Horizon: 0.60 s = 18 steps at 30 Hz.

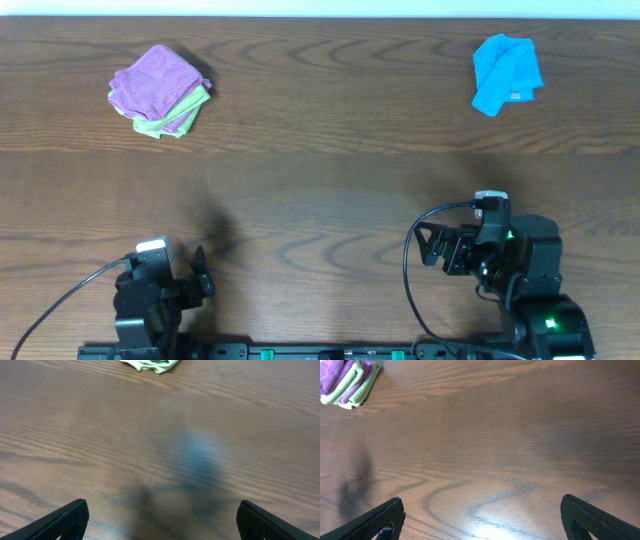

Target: Fold the cloth

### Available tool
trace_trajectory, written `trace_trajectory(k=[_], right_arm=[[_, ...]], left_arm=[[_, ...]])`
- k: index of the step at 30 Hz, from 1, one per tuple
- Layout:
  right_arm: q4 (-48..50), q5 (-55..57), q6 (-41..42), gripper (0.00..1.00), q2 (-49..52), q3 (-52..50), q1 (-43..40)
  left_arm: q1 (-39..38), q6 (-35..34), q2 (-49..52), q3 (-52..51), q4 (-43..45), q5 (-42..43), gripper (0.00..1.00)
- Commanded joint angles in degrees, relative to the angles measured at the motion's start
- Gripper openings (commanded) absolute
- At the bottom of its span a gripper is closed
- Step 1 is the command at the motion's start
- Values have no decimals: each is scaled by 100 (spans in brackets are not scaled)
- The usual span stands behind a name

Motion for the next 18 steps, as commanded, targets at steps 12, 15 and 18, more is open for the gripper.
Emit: trace_trajectory(k=[12,15,18], right_arm=[[-7,-2,76,99,-22,9,-39],[-7,-2,76,99,-22,9,-39],[-7,-2,76,98,-22,9,-39]], left_arm=[[-188,400,-55,-601,-33,101,96],[-188,686,-52,-691,-37,271,95],[-188,811,-55,-695,-37,254,95]])
